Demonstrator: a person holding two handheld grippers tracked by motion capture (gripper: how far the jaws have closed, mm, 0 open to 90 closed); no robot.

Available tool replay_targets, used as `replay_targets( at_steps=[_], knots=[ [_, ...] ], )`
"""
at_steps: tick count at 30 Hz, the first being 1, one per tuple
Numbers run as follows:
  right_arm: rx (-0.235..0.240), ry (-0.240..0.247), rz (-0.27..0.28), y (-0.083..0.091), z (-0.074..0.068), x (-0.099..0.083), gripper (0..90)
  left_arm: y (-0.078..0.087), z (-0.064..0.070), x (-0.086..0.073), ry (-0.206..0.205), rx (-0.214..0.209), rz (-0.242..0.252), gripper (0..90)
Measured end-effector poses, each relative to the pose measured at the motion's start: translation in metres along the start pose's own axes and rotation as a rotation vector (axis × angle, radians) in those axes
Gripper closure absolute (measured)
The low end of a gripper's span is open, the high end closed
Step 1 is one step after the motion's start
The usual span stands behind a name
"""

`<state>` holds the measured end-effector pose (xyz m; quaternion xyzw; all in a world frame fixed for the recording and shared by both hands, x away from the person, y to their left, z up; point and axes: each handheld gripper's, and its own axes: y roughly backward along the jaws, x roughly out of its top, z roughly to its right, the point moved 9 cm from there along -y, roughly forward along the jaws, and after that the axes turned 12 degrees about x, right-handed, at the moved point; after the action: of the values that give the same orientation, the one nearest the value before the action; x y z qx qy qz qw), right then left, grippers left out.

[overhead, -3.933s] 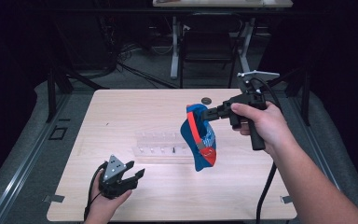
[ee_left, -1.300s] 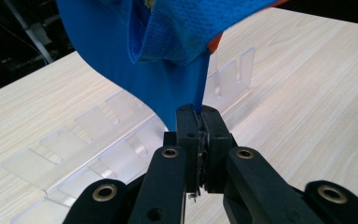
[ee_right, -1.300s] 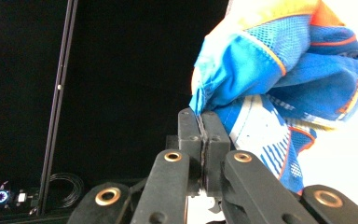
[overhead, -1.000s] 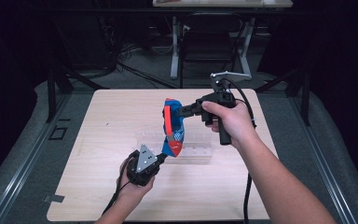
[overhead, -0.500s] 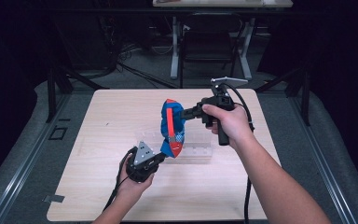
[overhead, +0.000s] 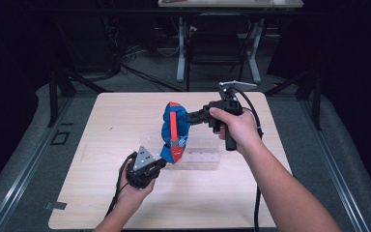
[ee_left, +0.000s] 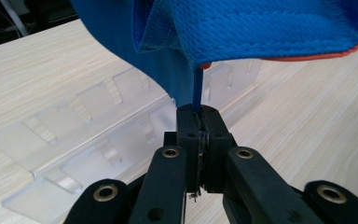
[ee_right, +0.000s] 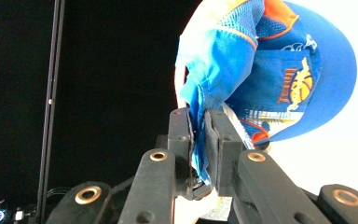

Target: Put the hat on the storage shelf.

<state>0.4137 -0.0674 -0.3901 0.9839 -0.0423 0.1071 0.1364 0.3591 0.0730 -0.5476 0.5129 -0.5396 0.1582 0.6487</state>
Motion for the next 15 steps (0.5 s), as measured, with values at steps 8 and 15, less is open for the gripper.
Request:
replay_targets(
  at_steps=[8,15],
  knots=[
    [0.018,0.003,0.019,0.005,-0.005,0.001,75.5,-0.008,-0.005,-0.016,0.017,0.004,-0.036,88.5],
    [0.007,0.017,0.021,0.009,-0.004,0.000,72.9,-0.017,-0.003,-0.022,0.039,0.015,-0.048,88.3]
  ],
)
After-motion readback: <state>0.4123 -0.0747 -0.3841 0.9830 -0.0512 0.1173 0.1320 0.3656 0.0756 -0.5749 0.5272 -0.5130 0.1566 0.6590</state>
